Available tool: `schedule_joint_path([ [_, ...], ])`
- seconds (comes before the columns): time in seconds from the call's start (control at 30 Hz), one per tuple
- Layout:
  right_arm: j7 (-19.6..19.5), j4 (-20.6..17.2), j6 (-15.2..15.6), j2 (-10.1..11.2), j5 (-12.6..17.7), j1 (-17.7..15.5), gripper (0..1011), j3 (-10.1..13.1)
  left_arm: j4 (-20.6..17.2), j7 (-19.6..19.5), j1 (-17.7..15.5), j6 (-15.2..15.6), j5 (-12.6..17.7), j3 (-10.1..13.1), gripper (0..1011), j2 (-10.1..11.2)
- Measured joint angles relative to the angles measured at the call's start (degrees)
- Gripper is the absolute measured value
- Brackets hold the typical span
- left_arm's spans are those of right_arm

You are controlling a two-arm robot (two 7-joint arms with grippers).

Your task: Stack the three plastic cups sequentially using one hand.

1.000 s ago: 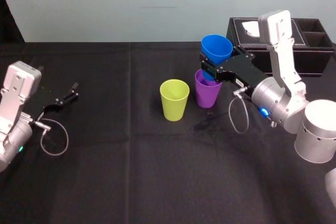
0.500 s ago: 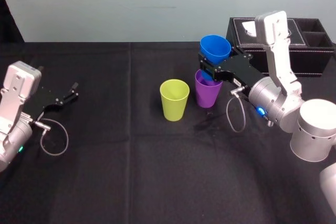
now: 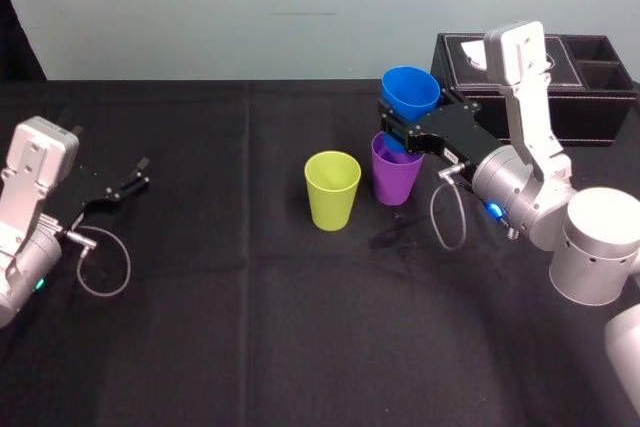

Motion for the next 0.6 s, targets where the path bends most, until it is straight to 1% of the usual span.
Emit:
schedule_joint_path([
  [0.17, 0.19, 0.52, -0.36, -0.10, -0.06, 0.27, 723, -0.06, 0.00, 0.00, 0.00, 0.00, 0.00, 0.00, 1011, 0.00],
  [0.6, 0.70, 3.38, -1.49, -0.54, -0.40, 1.58, 723, -0.47, 0.00, 0.00, 0.00, 0.00, 0.00, 0.00, 1011, 0.00],
])
